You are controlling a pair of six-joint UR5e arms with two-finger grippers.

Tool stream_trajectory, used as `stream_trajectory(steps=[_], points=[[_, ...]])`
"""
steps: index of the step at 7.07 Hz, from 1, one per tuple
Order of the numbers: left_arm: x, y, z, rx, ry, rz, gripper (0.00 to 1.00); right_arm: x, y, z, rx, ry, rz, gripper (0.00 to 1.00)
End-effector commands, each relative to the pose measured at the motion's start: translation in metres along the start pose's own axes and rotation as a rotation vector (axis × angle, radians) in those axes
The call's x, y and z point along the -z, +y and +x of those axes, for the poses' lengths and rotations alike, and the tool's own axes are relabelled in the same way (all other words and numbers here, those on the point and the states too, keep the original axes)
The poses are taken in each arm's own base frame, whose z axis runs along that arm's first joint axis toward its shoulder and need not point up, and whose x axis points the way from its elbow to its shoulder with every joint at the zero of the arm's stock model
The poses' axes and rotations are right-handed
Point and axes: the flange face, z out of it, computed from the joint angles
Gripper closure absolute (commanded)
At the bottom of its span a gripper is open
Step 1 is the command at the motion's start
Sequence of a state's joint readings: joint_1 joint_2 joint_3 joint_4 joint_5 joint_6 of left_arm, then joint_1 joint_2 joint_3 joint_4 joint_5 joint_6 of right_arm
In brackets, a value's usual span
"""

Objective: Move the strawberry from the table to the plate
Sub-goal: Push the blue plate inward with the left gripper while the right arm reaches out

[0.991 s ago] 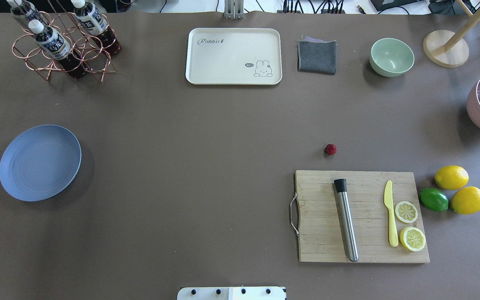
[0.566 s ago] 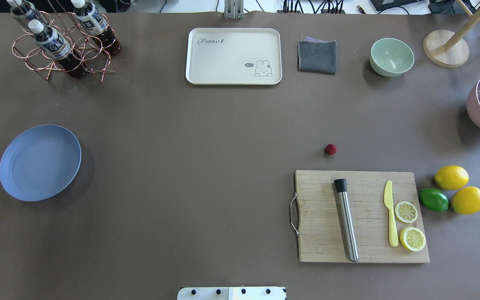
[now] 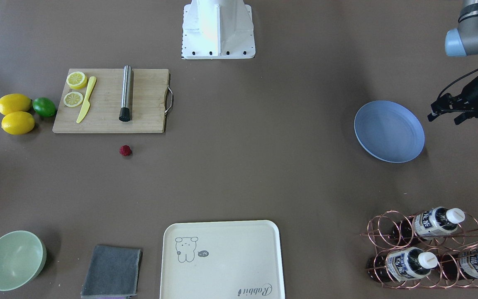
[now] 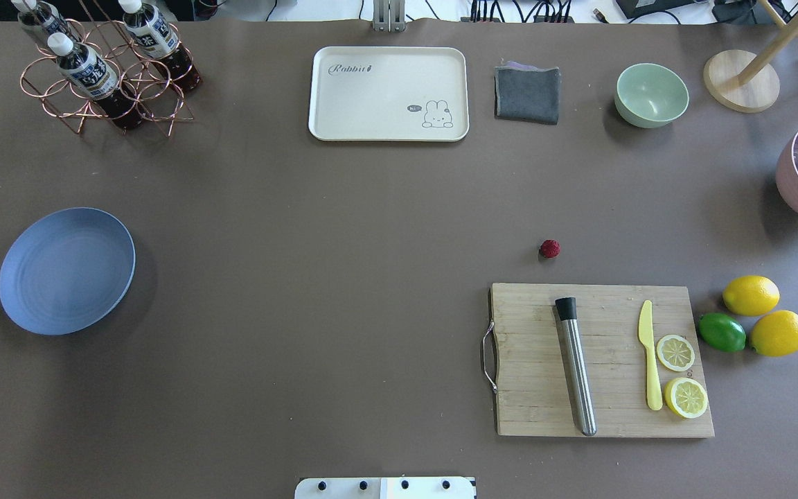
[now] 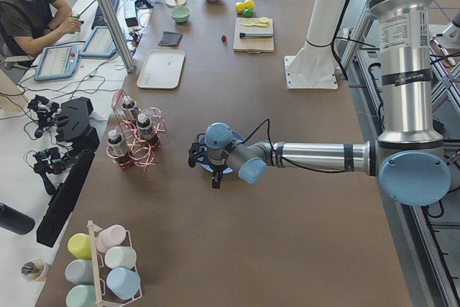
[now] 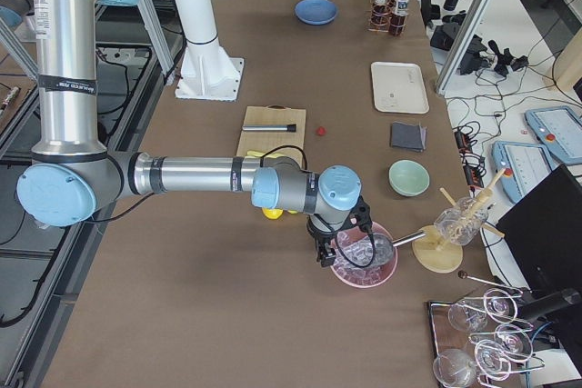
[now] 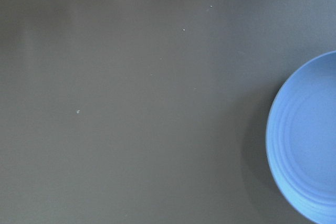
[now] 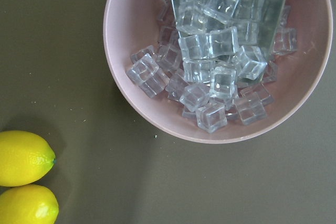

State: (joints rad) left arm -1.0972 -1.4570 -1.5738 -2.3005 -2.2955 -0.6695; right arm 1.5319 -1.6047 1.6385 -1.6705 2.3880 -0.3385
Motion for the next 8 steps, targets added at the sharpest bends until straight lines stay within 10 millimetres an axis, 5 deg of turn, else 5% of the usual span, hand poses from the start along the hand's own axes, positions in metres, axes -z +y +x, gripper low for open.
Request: stream_trajectory(steps=[1, 4, 6, 8], points=[[-0.04, -0.008, 0.019, 0.013, 0.015, -0.005, 0.14, -0.005, 0.0, -0.001, 0.003, -0.005, -0.007, 0.0], [-0.043, -0.008, 0.029, 0.012, 0.029, -0.005, 0.51, -0.004, 0.001, -0.002, 0.005, -0.003, -0.006, 0.0], [-0.043, -0.004, 0.026, 0.015, 0.027, -0.007, 1.0, -0.001, -0.003, -0.004, 0.01, -0.001, 0.0, 0.0], [-0.033, -0.007, 0.039, 0.002, 0.053, 0.002, 1.0, 0.007, -0.013, -0.012, 0.037, 0.007, 0.018, 0.0]])
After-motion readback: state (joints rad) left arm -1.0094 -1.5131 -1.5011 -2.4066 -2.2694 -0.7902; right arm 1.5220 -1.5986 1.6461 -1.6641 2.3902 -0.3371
